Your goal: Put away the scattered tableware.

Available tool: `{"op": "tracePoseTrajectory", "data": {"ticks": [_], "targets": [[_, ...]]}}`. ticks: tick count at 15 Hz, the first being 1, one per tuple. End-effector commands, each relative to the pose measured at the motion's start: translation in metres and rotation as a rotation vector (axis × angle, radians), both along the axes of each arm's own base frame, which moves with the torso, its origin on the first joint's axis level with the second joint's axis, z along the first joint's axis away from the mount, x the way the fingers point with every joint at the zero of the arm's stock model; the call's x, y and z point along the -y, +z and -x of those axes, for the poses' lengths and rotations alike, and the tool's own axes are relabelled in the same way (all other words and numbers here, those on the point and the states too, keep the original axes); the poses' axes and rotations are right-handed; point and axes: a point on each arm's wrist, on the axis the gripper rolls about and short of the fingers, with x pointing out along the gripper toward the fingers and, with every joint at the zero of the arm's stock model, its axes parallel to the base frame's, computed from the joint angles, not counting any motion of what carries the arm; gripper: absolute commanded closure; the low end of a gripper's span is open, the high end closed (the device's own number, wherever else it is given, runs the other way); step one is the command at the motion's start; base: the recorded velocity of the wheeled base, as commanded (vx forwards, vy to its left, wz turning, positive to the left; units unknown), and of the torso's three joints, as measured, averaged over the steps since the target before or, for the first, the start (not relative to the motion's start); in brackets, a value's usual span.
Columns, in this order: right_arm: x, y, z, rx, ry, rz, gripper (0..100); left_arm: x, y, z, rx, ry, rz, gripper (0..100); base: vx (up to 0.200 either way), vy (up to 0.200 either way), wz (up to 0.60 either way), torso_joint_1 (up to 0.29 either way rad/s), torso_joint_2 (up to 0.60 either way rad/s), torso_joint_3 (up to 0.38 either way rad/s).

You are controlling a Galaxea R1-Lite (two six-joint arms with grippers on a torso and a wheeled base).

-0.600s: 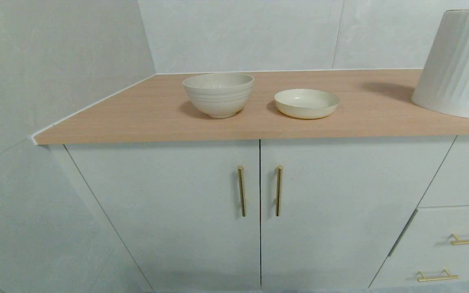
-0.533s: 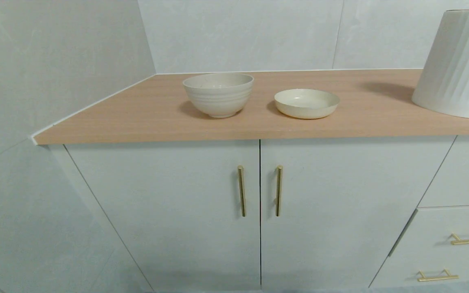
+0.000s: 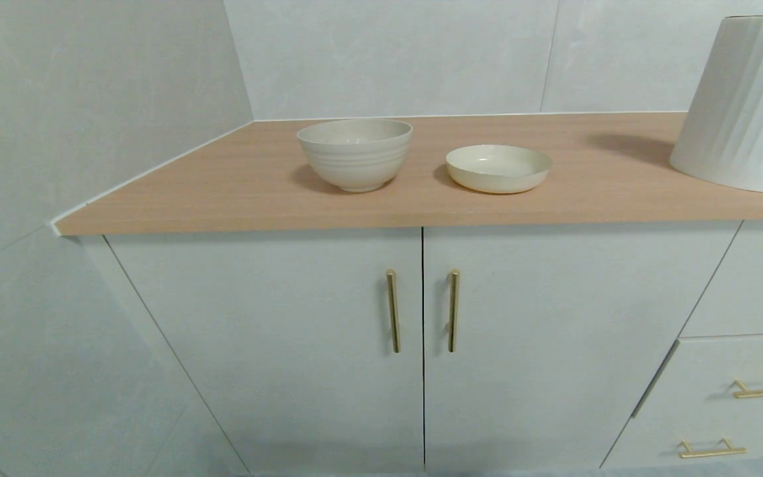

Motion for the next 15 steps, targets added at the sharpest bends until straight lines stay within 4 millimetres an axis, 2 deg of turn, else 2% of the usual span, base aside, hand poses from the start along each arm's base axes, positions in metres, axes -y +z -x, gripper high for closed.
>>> {"op": "tracePoseTrajectory", "data": {"ticks": [1,3,4,7,11,13,14,15], "targets": [[-0.004,0.061,-0.062,-0.209,0.103,0.0,0,0.0,0.0,0.0,0.0,0.0,0.0,0,0.0,0.0,0.0,0.0,0.0,0.0],[-0.013,0.086,-0.098,-0.274,0.213,0.011,0,0.0,0.0,0.0,0.0,0.0,0.0,0,0.0,0.0,0.0,0.0,0.0,0.0],[-0.02,0.089,-0.11,-0.311,0.263,0.011,0,0.0,0.0,0.0,0.0,0.0,0.0,0,0.0,0.0,0.0,0.0,0.0,0.0],[-0.063,0.087,-0.145,-0.469,0.521,-0.007,0,0.0,0.0,0.0,0.0,0.0,0.0,0,0.0,0.0,0.0,0.0,0.0,0.0],[-0.111,0.084,-0.199,-0.486,0.608,-0.007,0,0.0,0.0,0.0,0.0,0.0,0.0,0,0.0,0.0,0.0,0.0,0.0,0.0],[-0.127,0.079,-0.223,-0.516,0.628,-0.002,0,0.0,0.0,0.0,-0.001,0.0,0.0,0,0.0,0.0,0.0,0.0,0.0,0.0],[-0.128,0.079,-0.224,-0.517,0.631,-0.002,0,0.0,0.0,0.0,0.0,0.0,0.0,0,0.0,0.0,0.0,0.0,0.0,0.0],[-0.144,0.07,-0.244,-0.581,0.738,-0.021,0,0.0,0.0,0.0,0.0,0.0,0.0,0,0.0,0.0,0.0,0.0,0.0,0.0]]}}
